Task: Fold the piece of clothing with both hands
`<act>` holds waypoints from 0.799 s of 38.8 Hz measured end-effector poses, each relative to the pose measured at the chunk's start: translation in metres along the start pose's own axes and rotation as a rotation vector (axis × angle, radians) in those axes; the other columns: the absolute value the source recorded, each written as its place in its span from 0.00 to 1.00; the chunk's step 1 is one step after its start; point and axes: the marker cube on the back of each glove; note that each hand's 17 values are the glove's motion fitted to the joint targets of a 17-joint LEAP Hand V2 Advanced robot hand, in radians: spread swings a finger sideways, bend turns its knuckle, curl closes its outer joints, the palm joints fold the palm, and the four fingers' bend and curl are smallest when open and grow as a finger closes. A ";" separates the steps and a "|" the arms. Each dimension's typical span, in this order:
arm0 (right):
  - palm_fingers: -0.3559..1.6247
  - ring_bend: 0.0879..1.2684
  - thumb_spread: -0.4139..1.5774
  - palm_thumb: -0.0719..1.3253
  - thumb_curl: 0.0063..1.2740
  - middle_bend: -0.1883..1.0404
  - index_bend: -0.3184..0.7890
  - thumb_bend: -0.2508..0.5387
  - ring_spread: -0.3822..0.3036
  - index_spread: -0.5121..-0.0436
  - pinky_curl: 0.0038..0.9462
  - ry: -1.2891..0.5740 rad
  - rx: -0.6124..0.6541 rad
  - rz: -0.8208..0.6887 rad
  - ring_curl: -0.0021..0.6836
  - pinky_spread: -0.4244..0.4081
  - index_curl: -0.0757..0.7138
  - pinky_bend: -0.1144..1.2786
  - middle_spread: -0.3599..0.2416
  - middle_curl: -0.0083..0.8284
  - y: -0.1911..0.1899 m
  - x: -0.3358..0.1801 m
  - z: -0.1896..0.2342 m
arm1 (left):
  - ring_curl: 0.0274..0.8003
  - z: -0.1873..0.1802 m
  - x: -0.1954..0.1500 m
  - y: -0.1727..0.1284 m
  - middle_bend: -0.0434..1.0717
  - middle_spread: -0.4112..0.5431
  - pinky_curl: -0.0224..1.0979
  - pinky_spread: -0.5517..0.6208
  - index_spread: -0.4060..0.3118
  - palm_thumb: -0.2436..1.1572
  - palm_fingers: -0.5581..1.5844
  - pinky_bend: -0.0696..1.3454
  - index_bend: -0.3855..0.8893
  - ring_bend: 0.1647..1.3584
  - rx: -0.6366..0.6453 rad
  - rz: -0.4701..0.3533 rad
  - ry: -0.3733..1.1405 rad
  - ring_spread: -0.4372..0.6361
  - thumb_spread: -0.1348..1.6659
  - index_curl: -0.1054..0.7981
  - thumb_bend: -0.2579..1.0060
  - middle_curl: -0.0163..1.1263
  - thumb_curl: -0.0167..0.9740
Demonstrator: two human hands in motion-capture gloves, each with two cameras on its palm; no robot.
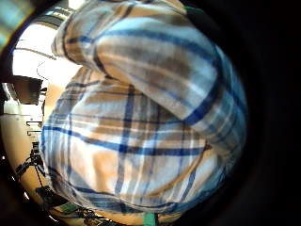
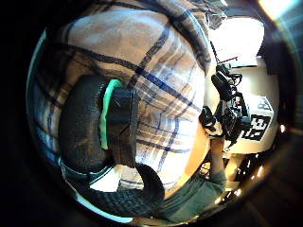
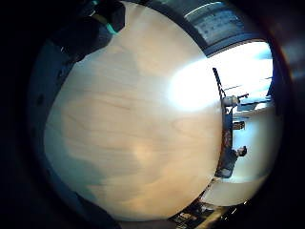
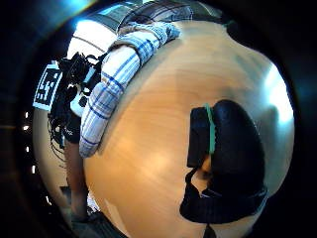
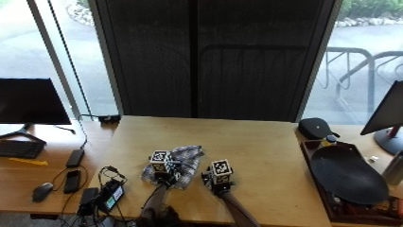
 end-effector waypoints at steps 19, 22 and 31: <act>0.40 0.29 0.84 0.36 0.15 0.29 0.43 0.73 0.61 0.39 0.30 -0.047 0.051 -0.015 0.33 0.79 0.37 0.52 0.58 0.19 -0.010 0.001 0.001 | 0.24 0.003 0.000 -0.016 0.23 0.44 0.16 0.78 0.41 0.28 0.43 0.27 0.43 0.24 0.065 0.051 0.020 0.60 0.74 0.35 0.26 0.23 0.15; 0.40 0.30 0.87 0.36 0.16 0.29 0.43 0.72 0.61 0.40 0.30 -0.030 0.056 -0.002 0.35 0.79 0.39 0.52 0.58 0.21 -0.010 0.003 0.001 | 0.25 0.003 0.002 -0.016 0.23 0.44 0.16 0.79 0.41 0.28 0.42 0.27 0.43 0.24 0.069 0.060 0.032 0.60 0.76 0.37 0.25 0.24 0.16; 0.40 0.31 0.91 0.35 0.19 0.29 0.43 0.69 0.60 0.39 0.32 -0.028 -0.006 -0.006 0.39 0.80 0.42 0.52 0.58 0.25 0.001 0.002 0.003 | 0.28 0.004 0.004 -0.010 0.22 0.44 0.18 0.81 0.40 0.28 0.42 0.26 0.43 0.25 0.028 0.072 0.079 0.61 0.80 0.41 0.23 0.28 0.19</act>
